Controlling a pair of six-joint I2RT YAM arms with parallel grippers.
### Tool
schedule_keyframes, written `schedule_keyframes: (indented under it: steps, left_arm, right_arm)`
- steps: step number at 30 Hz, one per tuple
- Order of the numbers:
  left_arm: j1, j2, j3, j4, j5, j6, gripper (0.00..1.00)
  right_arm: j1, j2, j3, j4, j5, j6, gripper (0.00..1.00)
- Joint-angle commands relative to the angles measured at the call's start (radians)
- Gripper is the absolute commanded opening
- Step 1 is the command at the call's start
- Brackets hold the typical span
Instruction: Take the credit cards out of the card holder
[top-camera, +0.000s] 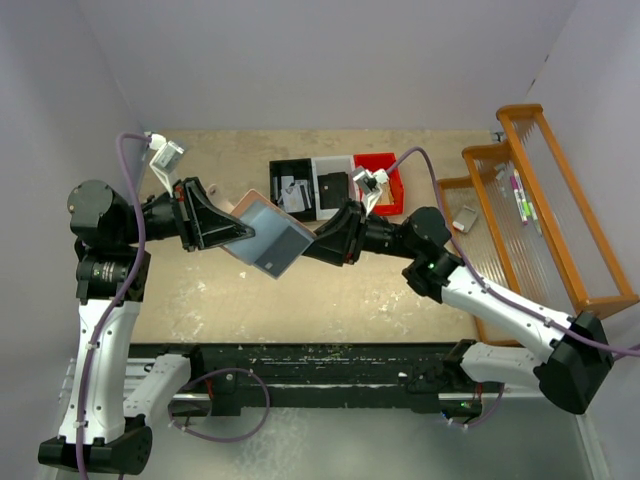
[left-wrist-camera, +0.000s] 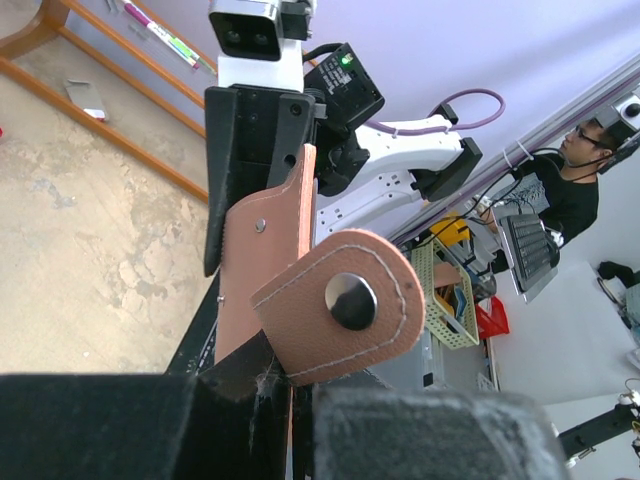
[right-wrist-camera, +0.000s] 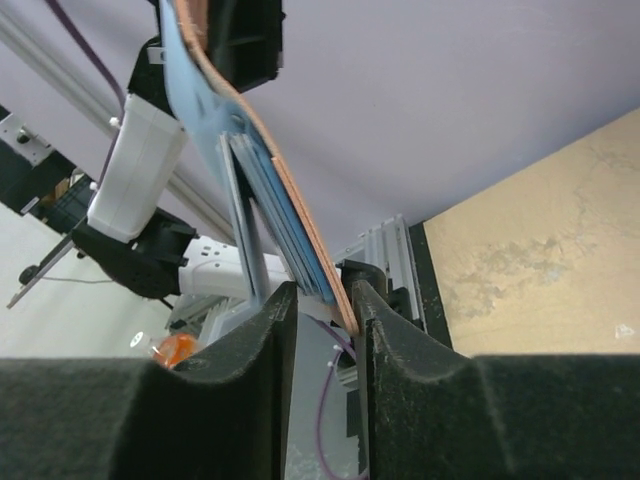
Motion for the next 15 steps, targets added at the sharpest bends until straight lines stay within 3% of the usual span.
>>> schedule_keyframes:
  steps: [1,7,10,15]
  left_arm:
    - [0.006,-0.005,0.031,0.049,-0.005,-0.021,0.00]
    - [0.006,-0.003,0.027,0.042,-0.007,-0.008,0.00]
    - [0.006,-0.002,0.023,0.031,-0.012,0.003,0.01]
    - [0.006,-0.003,0.013,0.037,-0.012,-0.013,0.01]
  right_arm:
    - [0.007,0.001,0.050,0.019,0.048,0.000,0.35]
    - [0.017,0.014,0.038,0.146,-0.004,0.053,0.58]
    - [0.042,0.016,0.042,0.193,0.002,0.057,0.61]
    - [0.100,0.053,0.116,0.127,0.064,0.004,0.62]
